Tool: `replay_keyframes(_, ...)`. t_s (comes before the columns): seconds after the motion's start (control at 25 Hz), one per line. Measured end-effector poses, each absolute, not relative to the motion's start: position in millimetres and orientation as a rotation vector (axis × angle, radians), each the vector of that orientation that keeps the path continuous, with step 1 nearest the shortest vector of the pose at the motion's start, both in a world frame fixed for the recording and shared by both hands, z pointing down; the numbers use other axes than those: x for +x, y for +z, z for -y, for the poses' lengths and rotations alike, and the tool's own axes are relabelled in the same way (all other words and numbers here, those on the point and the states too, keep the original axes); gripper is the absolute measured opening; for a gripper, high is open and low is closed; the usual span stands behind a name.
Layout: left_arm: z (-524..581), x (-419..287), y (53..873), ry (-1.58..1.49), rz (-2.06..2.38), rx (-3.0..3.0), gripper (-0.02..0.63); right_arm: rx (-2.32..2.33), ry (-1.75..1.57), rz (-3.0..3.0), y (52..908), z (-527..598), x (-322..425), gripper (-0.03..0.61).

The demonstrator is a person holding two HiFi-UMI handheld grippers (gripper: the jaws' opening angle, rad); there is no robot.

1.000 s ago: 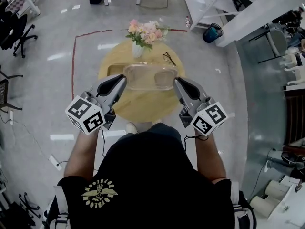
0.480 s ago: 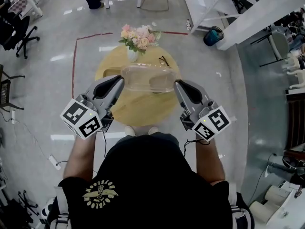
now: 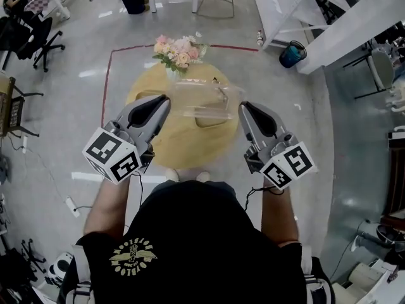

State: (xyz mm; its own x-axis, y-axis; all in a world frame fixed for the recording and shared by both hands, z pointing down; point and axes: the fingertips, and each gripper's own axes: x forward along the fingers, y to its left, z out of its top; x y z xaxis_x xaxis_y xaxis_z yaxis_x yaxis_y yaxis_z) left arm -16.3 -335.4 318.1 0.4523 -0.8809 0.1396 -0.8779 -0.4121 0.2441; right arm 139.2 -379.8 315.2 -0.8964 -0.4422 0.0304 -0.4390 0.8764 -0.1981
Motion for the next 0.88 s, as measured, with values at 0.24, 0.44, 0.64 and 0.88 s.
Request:
replay_keyframes(0.24, 330.9, -2.0, 303.5, -0.046, 1.554, 2.385, 0.018, -0.609, -0.299, -3.014, 303.5, 382.1, 151.6, 0.015)
replay_keyframes(0.44, 329.3, 10.5, 288.2, -0.032, 1.656, 2.359, 0.018, -0.498, -0.322, -2.982, 293.2, 390.6, 160.0, 0.014)
replay_keyframes(0.64, 306.0, -6.0, 283.0, -0.038, 1.73, 2.315, 0.018, -0.375, -0.328, -2.98, 289.7, 374.0, 141.3, 0.015)
replay_keyframes(0.88, 295.3, -9.2, 278.3, -0.037, 1.772, 2.304, 0.018, -0.314, -0.335, -2.971, 285.3, 367.1, 136.2, 0.015)
